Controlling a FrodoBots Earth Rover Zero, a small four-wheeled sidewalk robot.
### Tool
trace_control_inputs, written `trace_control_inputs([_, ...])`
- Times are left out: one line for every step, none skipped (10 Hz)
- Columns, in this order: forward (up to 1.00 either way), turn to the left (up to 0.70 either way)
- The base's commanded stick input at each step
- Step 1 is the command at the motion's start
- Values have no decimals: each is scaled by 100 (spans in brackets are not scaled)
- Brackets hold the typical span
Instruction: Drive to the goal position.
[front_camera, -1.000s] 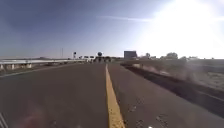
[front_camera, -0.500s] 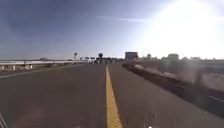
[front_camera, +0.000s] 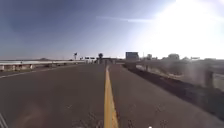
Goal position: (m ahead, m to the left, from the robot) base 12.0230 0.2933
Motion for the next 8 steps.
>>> trace_control_inputs([70, 0])
trace_control_inputs([70, 0])
trace_control_inputs([70, 0])
trace_control_inputs([70, 0])
trace_control_inputs([70, 0])
trace_control_inputs([70, 0])
trace_control_inputs([70, 0])
trace_control_inputs([70, 0])
